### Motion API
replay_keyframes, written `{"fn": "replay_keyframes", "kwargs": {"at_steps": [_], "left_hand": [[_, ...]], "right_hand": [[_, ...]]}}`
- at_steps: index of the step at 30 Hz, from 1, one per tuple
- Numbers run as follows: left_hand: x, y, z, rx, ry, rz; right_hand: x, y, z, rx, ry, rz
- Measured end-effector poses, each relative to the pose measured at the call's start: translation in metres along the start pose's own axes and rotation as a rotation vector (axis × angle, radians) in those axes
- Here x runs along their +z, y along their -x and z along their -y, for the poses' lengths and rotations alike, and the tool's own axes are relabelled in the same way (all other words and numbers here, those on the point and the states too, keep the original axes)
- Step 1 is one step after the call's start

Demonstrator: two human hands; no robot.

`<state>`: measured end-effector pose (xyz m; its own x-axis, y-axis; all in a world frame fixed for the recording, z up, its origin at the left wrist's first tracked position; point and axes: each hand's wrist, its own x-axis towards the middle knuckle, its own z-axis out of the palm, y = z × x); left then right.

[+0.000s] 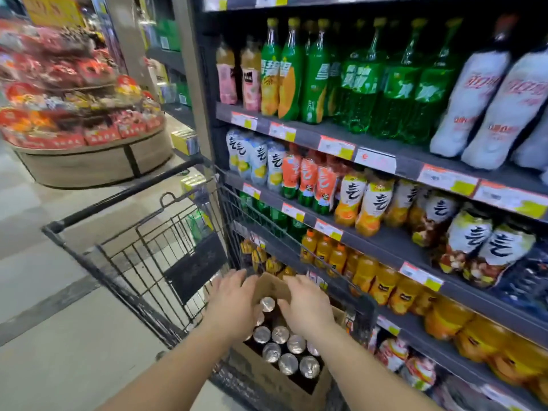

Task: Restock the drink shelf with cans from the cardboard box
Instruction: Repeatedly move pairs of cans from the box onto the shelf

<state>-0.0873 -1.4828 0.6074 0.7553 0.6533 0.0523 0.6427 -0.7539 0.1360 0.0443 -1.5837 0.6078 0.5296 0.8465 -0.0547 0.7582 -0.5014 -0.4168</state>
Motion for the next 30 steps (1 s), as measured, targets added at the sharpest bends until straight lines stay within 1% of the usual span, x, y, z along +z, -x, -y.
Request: {"fn": "replay_keyframes", "kwargs": {"at_steps": [5, 8, 10, 15, 19, 22, 24, 27, 30], "left_hand": [[0.031, -0.071, 0.041, 0.059, 0.023, 0.02], [0.061, -0.1, 0.053, 0.128, 0.059, 0.084], [0.083, -0.114, 0.057, 0.185, 0.072, 0.147], [0.148, -0.143, 0.071, 0.283, 0.157, 0.263], [0.199, -0.16, 0.073, 0.349, 0.235, 0.369], [0.228, -0.161, 0.071, 0.351, 0.251, 0.436], [0.247, -0.16, 0.069, 0.36, 0.193, 0.471], [0.272, -0.156, 0.067, 0.363, 0.015, 0.471], [0.285, -0.159, 0.059, 0.31, -0.103, 0.453]], "right_hand": [[0.017, -0.071, -0.02, 0.118, 0.013, 0.042], [0.036, -0.091, -0.037, 0.185, 0.01, 0.062], [0.056, -0.096, -0.05, 0.242, -0.004, 0.089], [0.11, -0.101, -0.078, 0.421, -0.036, 0.223], [0.153, -0.1, -0.09, 0.51, -0.08, 0.23], [0.178, -0.095, -0.091, 0.563, -0.114, 0.217], [0.19, -0.092, -0.09, 0.59, -0.125, 0.202], [0.202, -0.086, -0.092, 0.602, -0.154, 0.166], [0.208, -0.087, -0.095, 0.599, -0.148, 0.134]]}}
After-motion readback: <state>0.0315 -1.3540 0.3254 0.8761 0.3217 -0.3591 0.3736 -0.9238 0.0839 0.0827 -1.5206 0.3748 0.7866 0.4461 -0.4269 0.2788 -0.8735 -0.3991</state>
